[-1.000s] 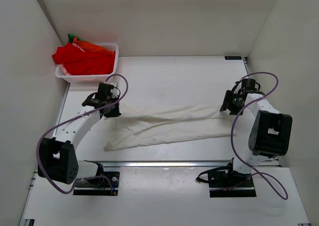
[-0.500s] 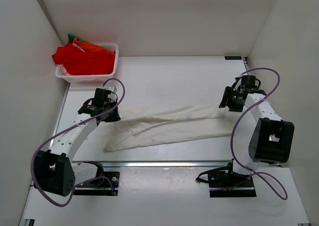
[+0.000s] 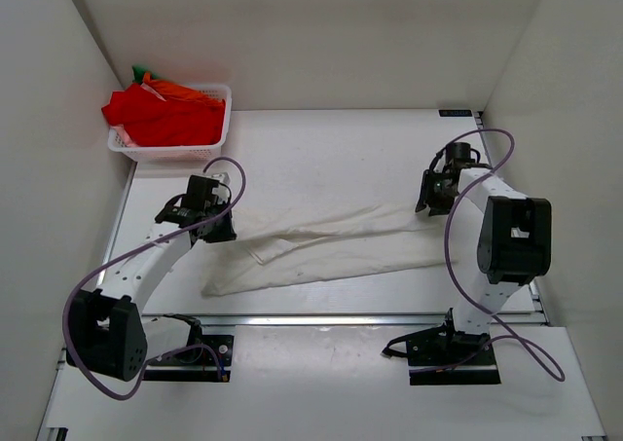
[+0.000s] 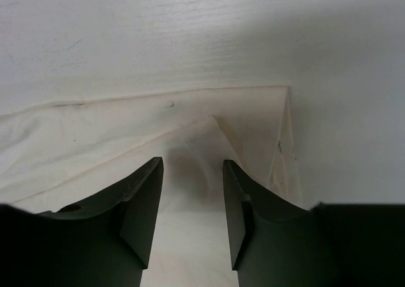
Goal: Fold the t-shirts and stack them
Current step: Fold the other side of the tshirt into a rectangle
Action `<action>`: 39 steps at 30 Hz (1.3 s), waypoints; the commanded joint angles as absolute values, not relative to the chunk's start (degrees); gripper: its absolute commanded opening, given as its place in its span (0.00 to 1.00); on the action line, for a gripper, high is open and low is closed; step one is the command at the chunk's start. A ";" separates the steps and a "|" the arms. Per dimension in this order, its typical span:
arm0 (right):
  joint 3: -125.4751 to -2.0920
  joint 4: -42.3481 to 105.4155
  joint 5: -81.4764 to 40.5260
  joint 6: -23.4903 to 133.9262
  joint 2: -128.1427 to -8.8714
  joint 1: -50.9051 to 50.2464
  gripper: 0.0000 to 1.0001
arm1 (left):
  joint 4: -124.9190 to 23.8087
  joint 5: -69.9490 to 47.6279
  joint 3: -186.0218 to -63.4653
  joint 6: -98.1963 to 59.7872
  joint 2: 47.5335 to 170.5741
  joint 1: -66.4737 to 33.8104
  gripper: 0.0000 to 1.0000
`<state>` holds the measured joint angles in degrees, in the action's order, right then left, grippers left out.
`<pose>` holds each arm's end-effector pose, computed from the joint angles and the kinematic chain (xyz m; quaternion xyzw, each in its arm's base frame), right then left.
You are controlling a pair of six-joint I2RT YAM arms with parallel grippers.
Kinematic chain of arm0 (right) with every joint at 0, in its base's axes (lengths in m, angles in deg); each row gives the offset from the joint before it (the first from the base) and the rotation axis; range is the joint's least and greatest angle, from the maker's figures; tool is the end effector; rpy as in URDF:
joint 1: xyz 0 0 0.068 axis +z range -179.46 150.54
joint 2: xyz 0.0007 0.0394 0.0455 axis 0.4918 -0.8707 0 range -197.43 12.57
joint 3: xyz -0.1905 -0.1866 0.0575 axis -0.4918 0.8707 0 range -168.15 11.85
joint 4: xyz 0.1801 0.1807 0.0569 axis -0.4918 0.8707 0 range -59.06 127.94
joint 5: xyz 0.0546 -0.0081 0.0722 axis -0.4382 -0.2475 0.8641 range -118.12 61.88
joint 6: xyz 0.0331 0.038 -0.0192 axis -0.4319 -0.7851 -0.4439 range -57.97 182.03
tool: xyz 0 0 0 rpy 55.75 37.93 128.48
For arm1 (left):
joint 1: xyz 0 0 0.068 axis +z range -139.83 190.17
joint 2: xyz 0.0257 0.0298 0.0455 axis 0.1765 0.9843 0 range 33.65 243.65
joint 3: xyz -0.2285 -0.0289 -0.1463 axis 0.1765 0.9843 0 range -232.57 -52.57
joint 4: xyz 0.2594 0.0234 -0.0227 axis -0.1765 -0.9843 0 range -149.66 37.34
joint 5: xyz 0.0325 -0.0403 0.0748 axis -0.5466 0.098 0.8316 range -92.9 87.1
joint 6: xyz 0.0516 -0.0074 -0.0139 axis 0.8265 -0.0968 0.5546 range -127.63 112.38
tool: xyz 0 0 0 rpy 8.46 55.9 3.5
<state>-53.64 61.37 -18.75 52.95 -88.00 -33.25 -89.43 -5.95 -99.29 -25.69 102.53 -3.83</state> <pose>0.3482 -0.0172 0.1820 0.0920 0.9698 0.0895 0.2074 0.2237 -0.0577 0.2290 -0.0271 0.9628 -0.0986 0.2501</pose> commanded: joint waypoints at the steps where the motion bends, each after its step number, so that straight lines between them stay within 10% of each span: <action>1: -56.18 59.33 -20.47 52.89 -88.94 -33.06 0.39 | -88.52 -6.86 -98.72 -25.64 101.68 -4.07 0.00; 9: -59.95 60.46 -21.26 53.07 -92.71 -33.06 0.30 | -88.08 -6.94 -98.10 -25.73 102.38 -3.98 0.00; 12: -61.01 61.34 -21.79 53.07 -94.21 -32.80 0.00 | -88.26 -6.24 -98.36 -25.64 102.64 -3.72 0.00; 39: -77.71 48.08 -14.93 55.17 -94.21 -35.52 0.00 | -81.93 -4.04 -117.79 -26.61 114.24 1.29 0.00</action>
